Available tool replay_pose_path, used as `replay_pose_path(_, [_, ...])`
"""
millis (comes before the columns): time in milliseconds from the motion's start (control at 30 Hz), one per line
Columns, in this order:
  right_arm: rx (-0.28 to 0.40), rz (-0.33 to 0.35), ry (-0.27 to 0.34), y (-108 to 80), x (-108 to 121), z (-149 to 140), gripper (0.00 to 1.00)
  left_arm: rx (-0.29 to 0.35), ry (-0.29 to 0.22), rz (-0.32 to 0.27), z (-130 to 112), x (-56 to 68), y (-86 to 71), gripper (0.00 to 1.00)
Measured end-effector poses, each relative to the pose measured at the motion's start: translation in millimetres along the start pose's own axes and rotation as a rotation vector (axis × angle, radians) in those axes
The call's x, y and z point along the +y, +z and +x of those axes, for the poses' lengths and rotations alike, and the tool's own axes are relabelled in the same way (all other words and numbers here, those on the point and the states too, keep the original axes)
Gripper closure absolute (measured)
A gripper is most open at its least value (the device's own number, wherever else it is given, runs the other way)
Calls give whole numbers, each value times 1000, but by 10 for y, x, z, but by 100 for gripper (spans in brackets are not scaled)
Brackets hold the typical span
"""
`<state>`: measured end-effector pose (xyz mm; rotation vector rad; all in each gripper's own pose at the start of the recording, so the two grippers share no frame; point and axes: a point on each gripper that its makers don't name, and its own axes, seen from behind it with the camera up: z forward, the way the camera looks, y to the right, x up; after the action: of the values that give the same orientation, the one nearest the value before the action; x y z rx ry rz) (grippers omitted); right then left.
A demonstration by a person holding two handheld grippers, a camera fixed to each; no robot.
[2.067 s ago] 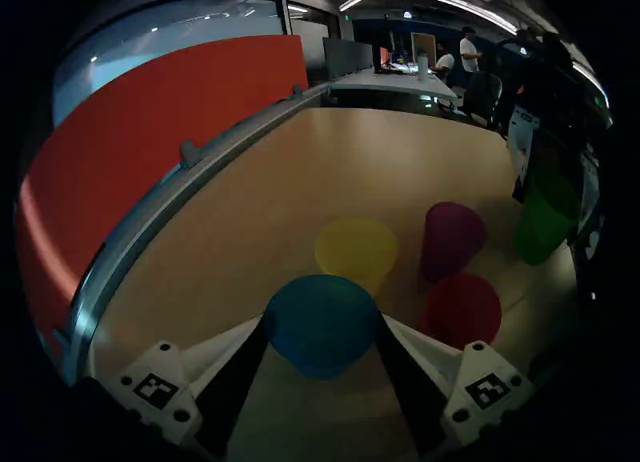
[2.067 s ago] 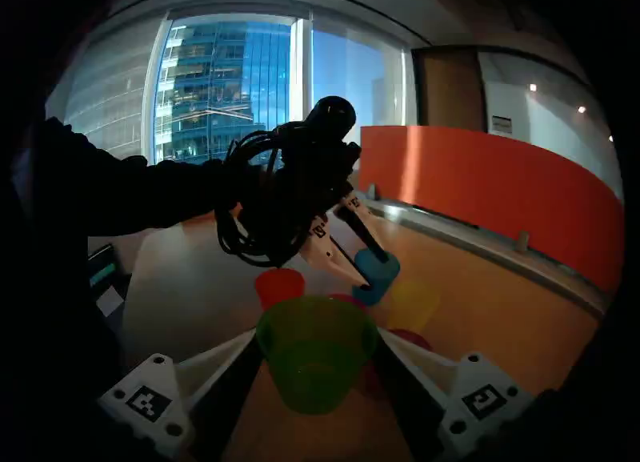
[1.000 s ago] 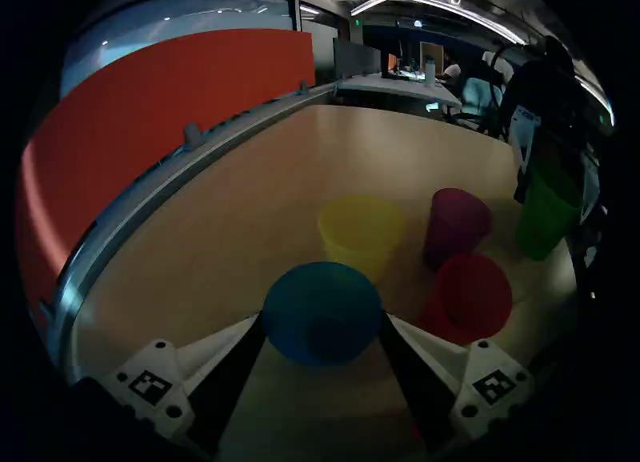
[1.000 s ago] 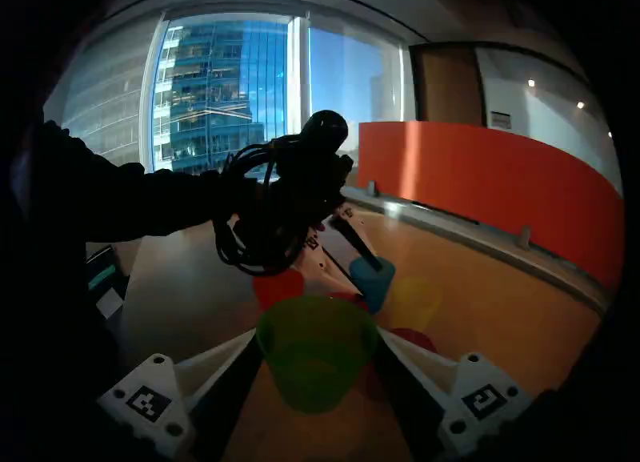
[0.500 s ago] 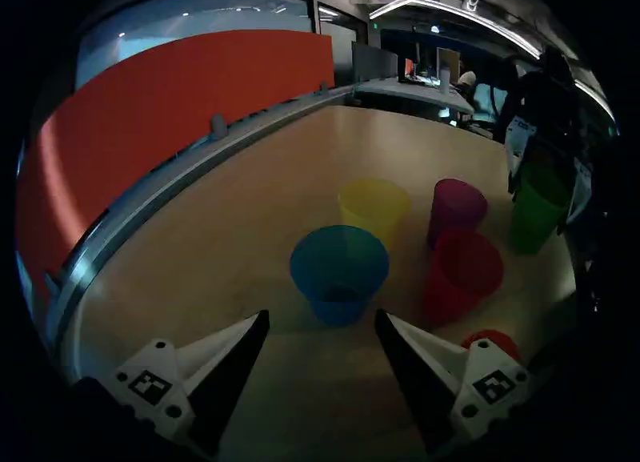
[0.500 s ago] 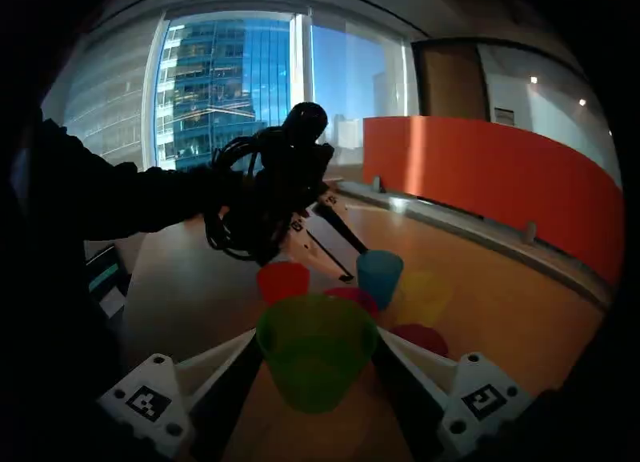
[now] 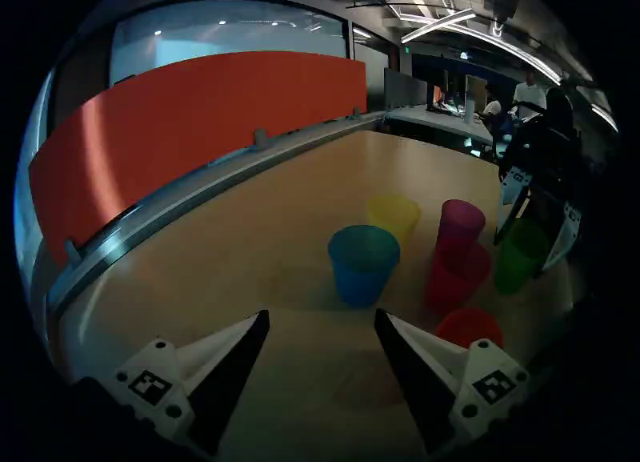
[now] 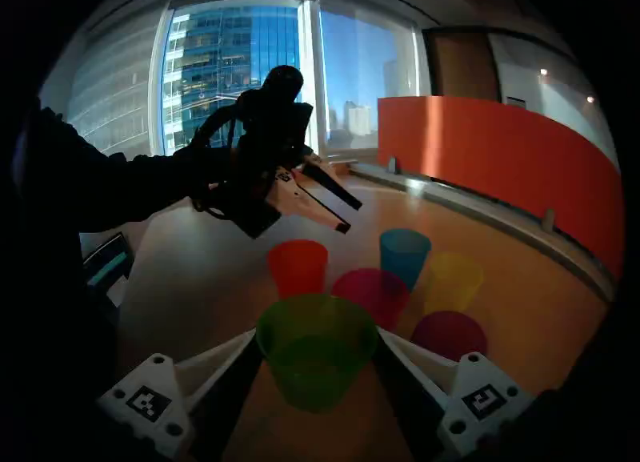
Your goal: Pour water
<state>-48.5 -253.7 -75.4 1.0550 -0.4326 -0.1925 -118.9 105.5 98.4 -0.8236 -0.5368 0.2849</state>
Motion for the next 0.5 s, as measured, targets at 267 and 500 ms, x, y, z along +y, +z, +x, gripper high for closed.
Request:
replay_pose_path(267, [-29,37,-2,164,-95,-77,10,84,-48,38,104,-1,-270,2])
replay_pose_path(500, [-48,63,-12,291,-171,-122,10,148,-66,57,259,37,-476,2])
